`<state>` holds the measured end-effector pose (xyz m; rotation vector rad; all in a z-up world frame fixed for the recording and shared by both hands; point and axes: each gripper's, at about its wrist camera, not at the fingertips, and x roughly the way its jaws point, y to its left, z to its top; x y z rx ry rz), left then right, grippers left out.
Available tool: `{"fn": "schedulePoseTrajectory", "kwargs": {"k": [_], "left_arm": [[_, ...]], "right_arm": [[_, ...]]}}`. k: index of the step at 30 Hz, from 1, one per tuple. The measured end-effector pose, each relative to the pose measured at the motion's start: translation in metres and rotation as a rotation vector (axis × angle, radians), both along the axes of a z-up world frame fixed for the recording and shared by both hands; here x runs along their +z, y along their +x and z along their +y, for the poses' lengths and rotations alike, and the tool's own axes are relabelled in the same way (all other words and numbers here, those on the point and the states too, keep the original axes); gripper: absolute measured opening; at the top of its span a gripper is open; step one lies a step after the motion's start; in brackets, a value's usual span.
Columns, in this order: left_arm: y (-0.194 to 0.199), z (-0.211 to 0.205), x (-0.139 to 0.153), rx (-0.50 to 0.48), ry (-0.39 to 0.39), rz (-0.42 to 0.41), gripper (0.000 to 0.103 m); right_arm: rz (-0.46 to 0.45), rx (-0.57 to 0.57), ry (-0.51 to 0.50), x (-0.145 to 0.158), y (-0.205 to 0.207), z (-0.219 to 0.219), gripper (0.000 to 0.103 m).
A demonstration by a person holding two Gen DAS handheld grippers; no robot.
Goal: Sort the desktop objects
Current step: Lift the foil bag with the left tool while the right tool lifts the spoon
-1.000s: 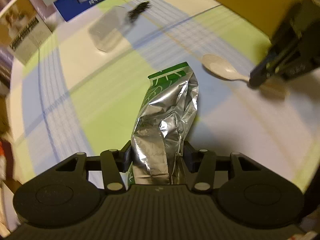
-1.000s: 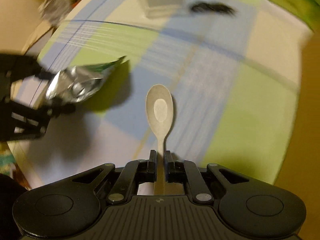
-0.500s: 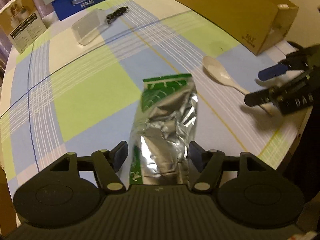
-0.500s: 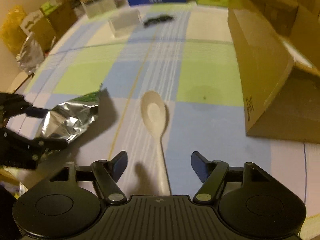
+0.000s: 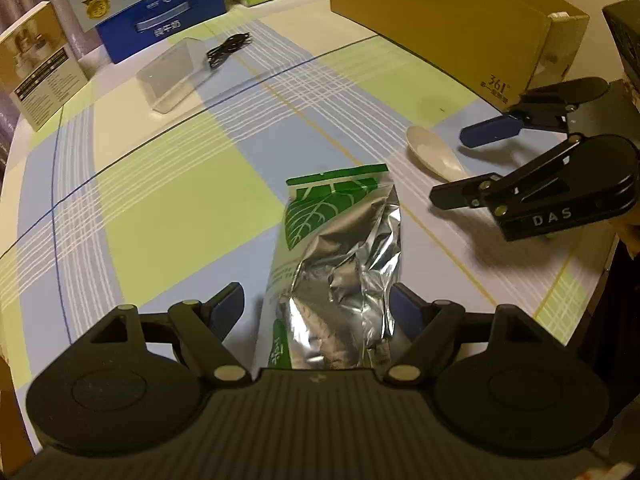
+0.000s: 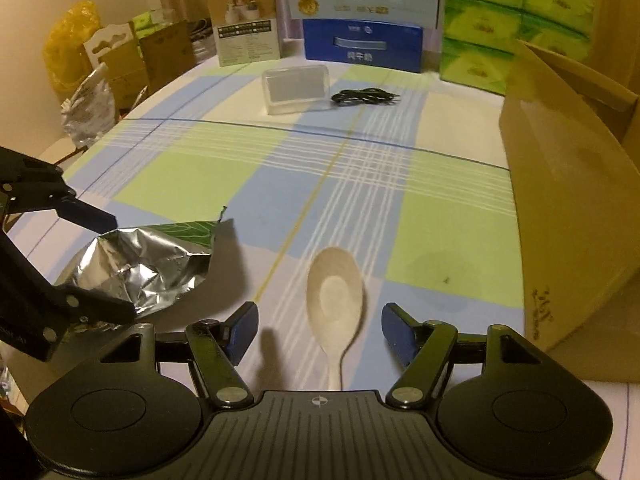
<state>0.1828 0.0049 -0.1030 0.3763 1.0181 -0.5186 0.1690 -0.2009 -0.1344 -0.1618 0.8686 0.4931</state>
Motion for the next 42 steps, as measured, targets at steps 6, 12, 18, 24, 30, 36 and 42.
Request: {"fn": "schedulePoseTrajectory", "kwargs": {"k": [6,12,18,24,30,36,42], "left_arm": [[0.009,-0.013,-0.008,-0.053,0.023,0.045,0.077],[0.019,-0.020,-0.017,-0.067,0.079,0.112,0.077],[0.026,-0.012,-0.015,-0.024,0.048,0.175,0.059],[0.027,-0.009,-0.012,0.012,0.032,0.179,0.053],[0.027,-0.013,-0.014,0.008,0.047,0.173,0.062],[0.029,-0.014,-0.015,0.027,0.049,0.180,0.059],[0.026,-0.016,-0.009,0.052,0.050,0.167,0.047]], "right_arm": [[-0.007,-0.010,0.003,-0.003,-0.002,-0.004,0.067],[-0.008,-0.011,0.032,-0.005,-0.002,-0.007,0.067],[-0.032,-0.012,0.036,-0.008,0.000,-0.006,0.059],[-0.057,-0.010,0.037,-0.011,0.000,-0.006,0.049],[-0.087,0.015,0.018,-0.013,-0.004,-0.002,0.036],[-0.088,0.019,0.018,-0.013,-0.006,-0.003,0.029],[-0.078,0.014,0.019,-0.010,-0.012,-0.003,0.028]]}}
